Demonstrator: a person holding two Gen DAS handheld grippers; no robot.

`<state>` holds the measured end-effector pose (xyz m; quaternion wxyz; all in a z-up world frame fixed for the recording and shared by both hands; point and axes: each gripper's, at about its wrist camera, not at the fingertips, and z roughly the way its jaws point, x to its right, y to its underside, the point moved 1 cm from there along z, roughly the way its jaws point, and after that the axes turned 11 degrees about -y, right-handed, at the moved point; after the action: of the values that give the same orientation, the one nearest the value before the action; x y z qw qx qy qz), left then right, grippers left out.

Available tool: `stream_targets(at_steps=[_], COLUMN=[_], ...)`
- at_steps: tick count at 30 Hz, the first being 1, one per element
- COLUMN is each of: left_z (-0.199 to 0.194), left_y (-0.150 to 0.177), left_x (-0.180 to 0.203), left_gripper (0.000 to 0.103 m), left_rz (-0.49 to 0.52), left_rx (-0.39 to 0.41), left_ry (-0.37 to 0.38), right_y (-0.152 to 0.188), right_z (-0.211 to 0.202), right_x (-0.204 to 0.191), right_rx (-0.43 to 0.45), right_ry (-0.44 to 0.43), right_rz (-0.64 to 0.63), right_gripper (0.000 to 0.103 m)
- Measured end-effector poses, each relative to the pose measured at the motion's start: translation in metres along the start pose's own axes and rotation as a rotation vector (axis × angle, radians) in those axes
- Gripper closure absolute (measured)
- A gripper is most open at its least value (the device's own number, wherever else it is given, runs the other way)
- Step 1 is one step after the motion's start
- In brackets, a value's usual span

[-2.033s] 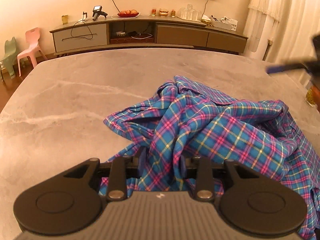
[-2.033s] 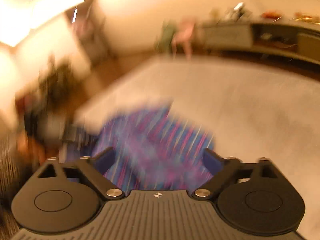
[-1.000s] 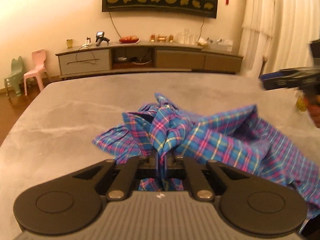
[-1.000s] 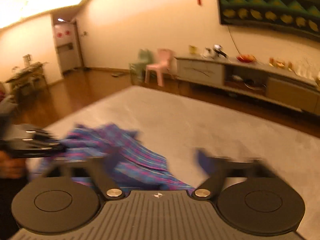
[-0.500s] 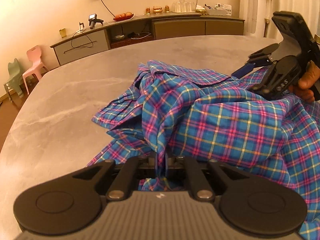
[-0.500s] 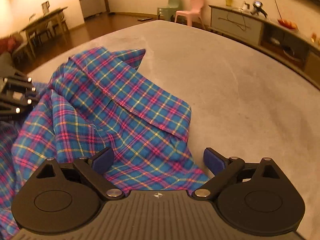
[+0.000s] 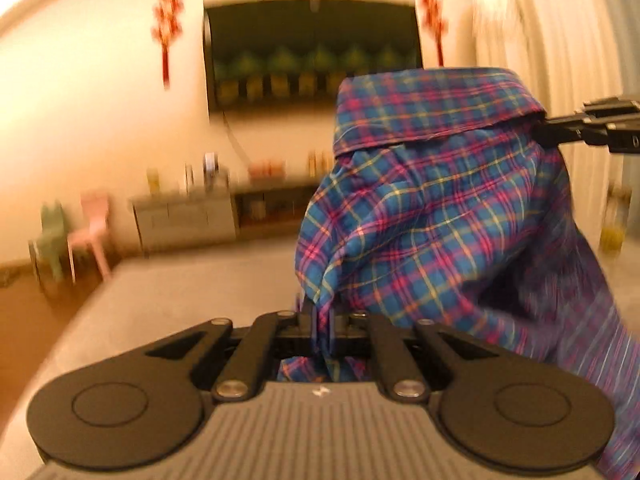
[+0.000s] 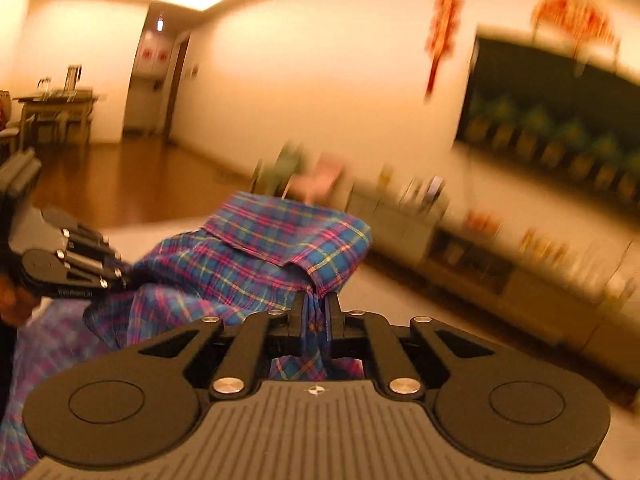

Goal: Fold clothes

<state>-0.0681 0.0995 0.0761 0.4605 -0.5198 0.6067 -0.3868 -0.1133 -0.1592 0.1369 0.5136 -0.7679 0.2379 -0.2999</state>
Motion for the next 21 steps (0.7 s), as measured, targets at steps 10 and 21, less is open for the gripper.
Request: stream_targets(at_steps=[10, 21], left_z=[-0.145, -0.044], left_y=[-0.166, -0.257], left_x=[0.008, 0.043], left_gripper=[0.099, 0.099], left_rz=[0.008, 0.108], left_rx=[0.531, 0.442], left_ry=[-0.039, -0.199], right_y=[-0.108, -0.154], right_z=[-0.163, -0.128], right_x=[-0.028, 0.079], right_rx=[0.433, 0.435], right_ry=[0.303, 0.445], right_rz=[-0.307, -0.245], right_gripper=[0.096, 0.096])
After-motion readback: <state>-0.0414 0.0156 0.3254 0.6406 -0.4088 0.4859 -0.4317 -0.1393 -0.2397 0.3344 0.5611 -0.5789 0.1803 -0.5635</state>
